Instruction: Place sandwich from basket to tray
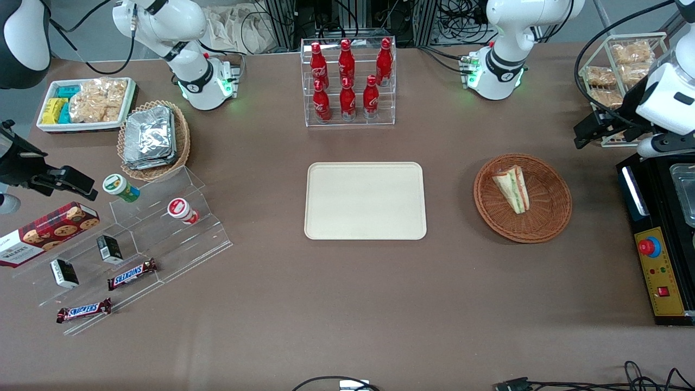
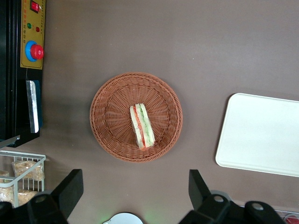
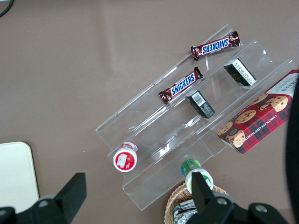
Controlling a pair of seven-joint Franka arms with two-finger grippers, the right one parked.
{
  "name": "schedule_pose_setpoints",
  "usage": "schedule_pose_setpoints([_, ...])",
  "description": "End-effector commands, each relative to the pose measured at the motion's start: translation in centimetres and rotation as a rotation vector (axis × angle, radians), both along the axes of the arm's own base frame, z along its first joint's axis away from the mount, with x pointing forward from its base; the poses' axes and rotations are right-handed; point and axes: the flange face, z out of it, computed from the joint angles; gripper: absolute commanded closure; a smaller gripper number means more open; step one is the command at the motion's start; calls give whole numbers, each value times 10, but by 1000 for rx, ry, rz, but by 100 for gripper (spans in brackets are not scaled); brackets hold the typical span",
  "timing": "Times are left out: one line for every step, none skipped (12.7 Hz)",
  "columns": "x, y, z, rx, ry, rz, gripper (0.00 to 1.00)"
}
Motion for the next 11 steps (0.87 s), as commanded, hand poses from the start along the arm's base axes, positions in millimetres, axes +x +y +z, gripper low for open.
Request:
schedule_pose_setpoints([1, 4, 6, 5, 17, -14, 0])
schedule_pose_setpoints([1, 1, 8, 7, 14, -15, 0])
schedule_pose_setpoints([1, 1, 9, 7, 13, -15, 0])
schedule_pose_setpoints([1, 3, 8, 4, 15, -15, 0])
schedule_pose_setpoints([1, 3, 8, 4, 16, -15, 0])
schedule_pose_setpoints([1, 3, 7, 4, 19, -17, 0])
schedule_pose_setpoints([-1, 4, 4, 5, 36, -18, 0])
schedule_pose_setpoints([-2, 5, -2, 3, 62, -10, 0])
schedule_pose_setpoints([-4, 6, -10, 7, 79, -4, 0])
schedule_pose_setpoints([-7, 6, -19, 11, 97, 1, 0])
schedule_pose_setpoints([-16, 7, -24, 20, 106, 35, 0])
